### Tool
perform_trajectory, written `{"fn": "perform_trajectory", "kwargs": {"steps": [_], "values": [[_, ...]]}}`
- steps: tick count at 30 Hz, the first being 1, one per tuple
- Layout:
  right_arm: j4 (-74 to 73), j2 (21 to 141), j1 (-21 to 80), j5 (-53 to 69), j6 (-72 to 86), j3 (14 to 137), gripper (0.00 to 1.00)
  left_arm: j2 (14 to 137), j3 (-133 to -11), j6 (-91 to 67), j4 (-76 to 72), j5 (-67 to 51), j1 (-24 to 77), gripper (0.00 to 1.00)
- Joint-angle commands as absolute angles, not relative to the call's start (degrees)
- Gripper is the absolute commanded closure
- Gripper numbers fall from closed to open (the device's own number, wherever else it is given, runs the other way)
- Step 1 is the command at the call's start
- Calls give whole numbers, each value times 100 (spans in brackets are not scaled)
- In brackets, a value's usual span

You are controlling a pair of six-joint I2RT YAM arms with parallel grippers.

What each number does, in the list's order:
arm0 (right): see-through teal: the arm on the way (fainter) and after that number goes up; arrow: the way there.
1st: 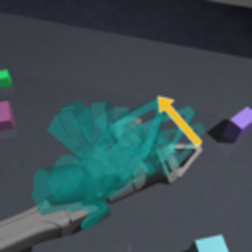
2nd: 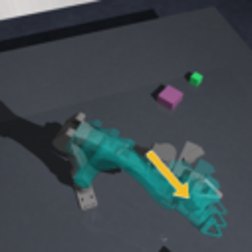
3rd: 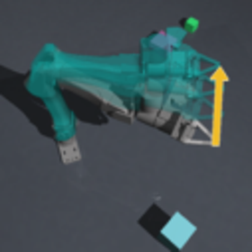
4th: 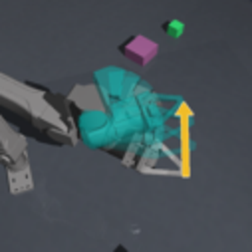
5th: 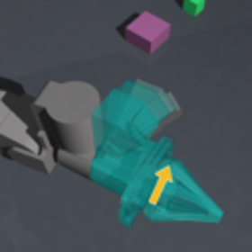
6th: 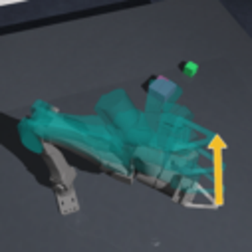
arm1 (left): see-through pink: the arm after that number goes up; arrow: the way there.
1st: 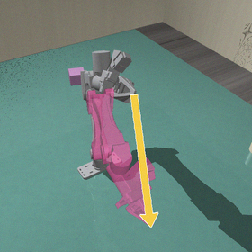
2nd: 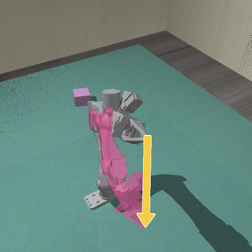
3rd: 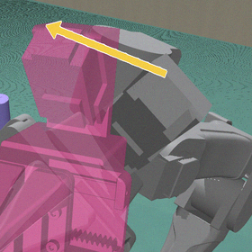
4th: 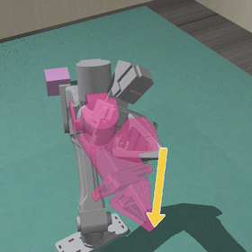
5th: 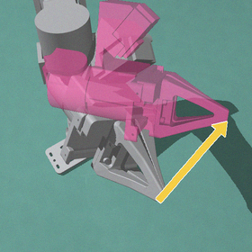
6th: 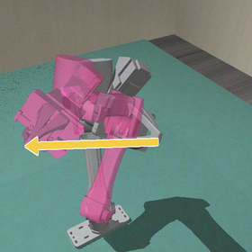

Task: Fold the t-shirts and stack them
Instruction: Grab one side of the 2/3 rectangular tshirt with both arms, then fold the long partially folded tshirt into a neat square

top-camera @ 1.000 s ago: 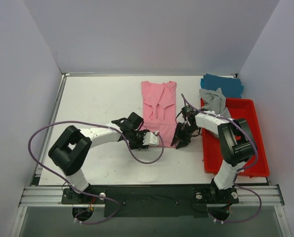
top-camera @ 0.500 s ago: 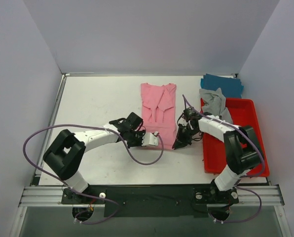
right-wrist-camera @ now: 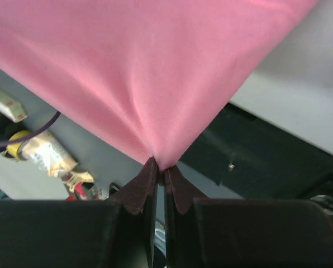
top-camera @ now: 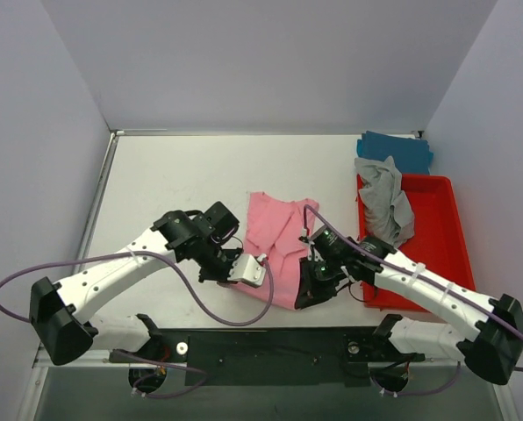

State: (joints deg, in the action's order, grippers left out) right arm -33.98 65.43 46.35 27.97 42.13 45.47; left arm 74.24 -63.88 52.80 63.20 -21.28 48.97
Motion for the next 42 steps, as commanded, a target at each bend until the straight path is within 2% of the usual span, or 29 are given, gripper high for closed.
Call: {"fn": "perform_trajectory", "kwargs": {"steps": [1, 4, 8, 13, 17, 22, 29, 34, 42], "values": [[-4078, 5995, 4896, 3101, 4921, 4894, 100, 7101, -7303, 5546, 8305, -2935, 4983, 100], [-4105, 6002, 4660, 3426, 4905, 5106, 100, 7172, -7777, 5502, 8386, -2953, 4940, 100], [-4113, 6440, 3597, 3692, 4318, 5264, 100, 7540, -7962, 5195, 7763, -2752, 4677, 100], [-4061, 7564, 2411, 3920, 3613, 5897, 100, 8849, -8866, 4800, 7102, -2532, 4070, 100], [-4008, 8496, 1812, 3964, 3182, 6319, 100, 9746, -9411, 4685, 6523, -2286, 3622, 100], [-3824, 9122, 1197, 4113, 3085, 6670, 100, 10851, -10273, 4466, 6389, -2355, 3217, 100], [-3621, 10123, 861, 4210, 3155, 7337, 100, 12664, -12418, 4192, 7442, -2979, 2699, 100], [-3577, 10783, 765, 4149, 3234, 7672, 100, 13095, -12638, 4158, 7129, -2892, 2575, 100], [-3437, 11434, 747, 3139, 3533, 8288, 100, 13456, -12709, 3665, 6172, -2777, 2566, 100]]}}
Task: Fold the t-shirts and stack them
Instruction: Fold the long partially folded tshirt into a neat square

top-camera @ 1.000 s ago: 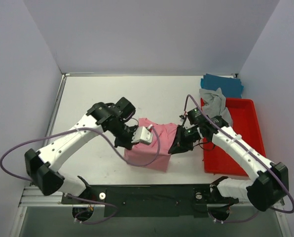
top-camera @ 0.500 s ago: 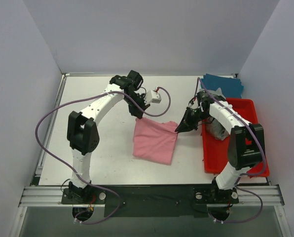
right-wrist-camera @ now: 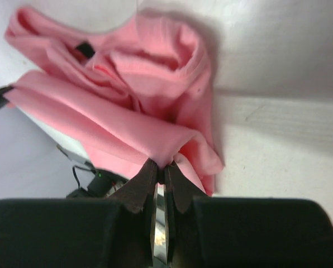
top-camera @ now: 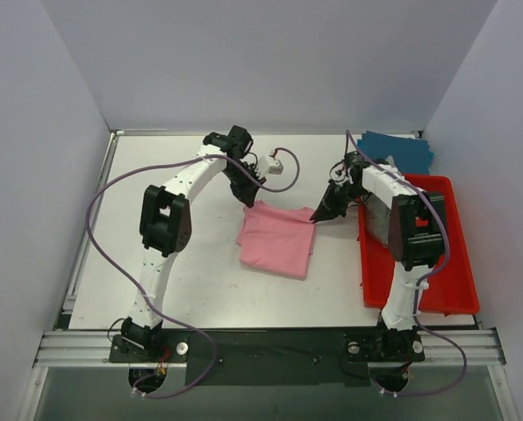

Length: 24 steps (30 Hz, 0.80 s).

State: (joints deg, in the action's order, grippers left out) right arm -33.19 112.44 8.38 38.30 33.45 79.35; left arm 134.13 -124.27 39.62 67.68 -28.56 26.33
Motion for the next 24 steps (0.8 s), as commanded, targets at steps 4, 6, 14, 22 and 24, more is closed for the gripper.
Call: {"fn": "perform_trajectory", "kwargs": {"steps": [4, 6, 14, 22, 24], "values": [[-3322, 11662, 738, 2673, 3577, 8656, 74, 13544, -12577, 3218, 5505, -2558, 2549, 84], [-3261, 11768, 738, 2506, 3525, 8928, 62, 13570, -12586, 2823, 5100, -2365, 2514, 74], [-3138, 10601, 1580, 1626, 2646, 8546, 69, 12896, -12658, 1827, 4807, -1818, 2320, 67], [-2874, 11055, 1863, 1811, 2953, 8340, 100, 12243, -10644, 2259, 4667, -3234, 2619, 93], [-2883, 11450, 1837, 1767, 2883, 8717, 100, 12339, -10591, 2233, 4395, -3182, 2610, 93]]}}
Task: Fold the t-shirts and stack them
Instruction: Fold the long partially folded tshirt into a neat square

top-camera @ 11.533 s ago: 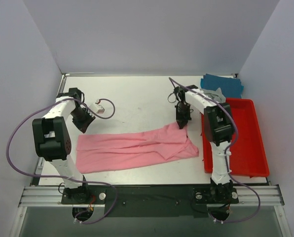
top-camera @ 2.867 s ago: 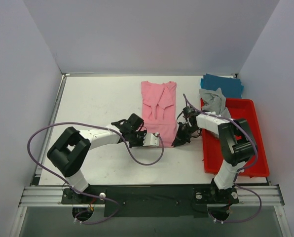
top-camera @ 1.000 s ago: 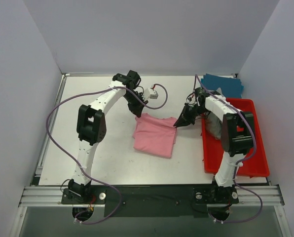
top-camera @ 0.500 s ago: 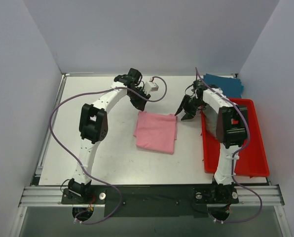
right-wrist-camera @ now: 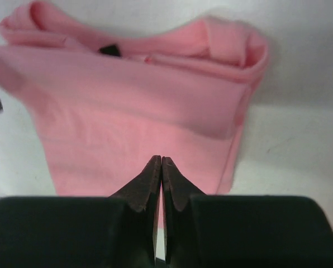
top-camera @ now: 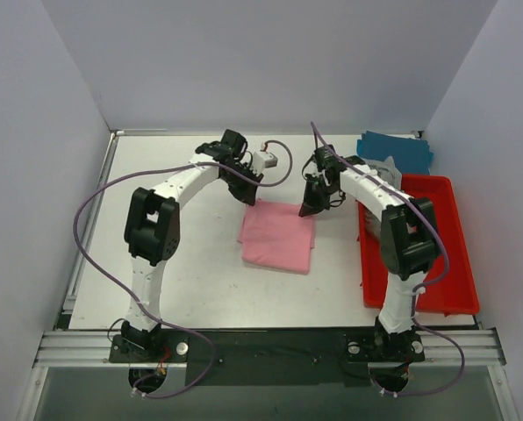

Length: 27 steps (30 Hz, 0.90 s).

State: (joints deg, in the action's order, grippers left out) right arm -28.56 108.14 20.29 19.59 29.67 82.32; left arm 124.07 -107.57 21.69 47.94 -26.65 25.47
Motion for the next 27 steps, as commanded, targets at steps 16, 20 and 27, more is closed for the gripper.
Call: {"fn": "perform_trajectory", "kwargs": {"steps": [16, 20, 27], "values": [[-2865, 12754, 1363, 1749, 3331, 10177, 100, 13624, -11768, 1257, 4096, -2742, 2320, 83], [-3041, 12245, 1283, 1591, 3077, 10520, 100, 13158, -11970, 1344, 4183, -2654, 2320, 80], [-2806, 11032, 1713, 2135, 3058, 9135, 100, 11754, -10263, 1118, 4650, -3873, 2671, 81]]}}
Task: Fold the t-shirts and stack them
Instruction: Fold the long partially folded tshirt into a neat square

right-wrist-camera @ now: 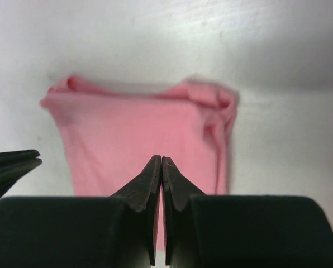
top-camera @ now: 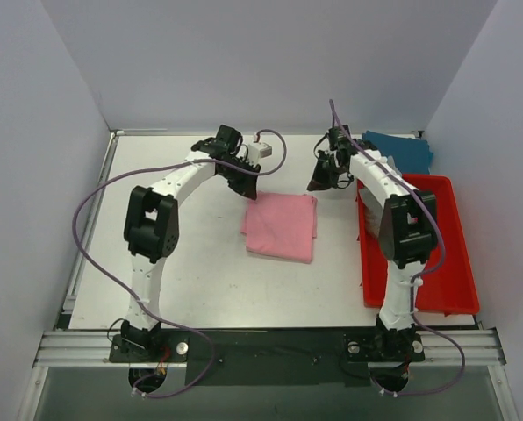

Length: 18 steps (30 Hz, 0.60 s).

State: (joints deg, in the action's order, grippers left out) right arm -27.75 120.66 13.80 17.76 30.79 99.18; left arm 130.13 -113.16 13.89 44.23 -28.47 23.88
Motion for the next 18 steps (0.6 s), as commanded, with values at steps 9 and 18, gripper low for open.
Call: {"fn": "perform_trajectory", "kwargs": {"steps": [9, 18], "values": [[-1426, 10134, 2241, 2927, 3919, 6189, 100, 11372, -8272, 808, 3956, -3869, 3006, 84], [-1388, 10424, 2013, 2488, 3850, 5616, 100, 11699, -7849, 1168, 3954, -3085, 3225, 84]]}}
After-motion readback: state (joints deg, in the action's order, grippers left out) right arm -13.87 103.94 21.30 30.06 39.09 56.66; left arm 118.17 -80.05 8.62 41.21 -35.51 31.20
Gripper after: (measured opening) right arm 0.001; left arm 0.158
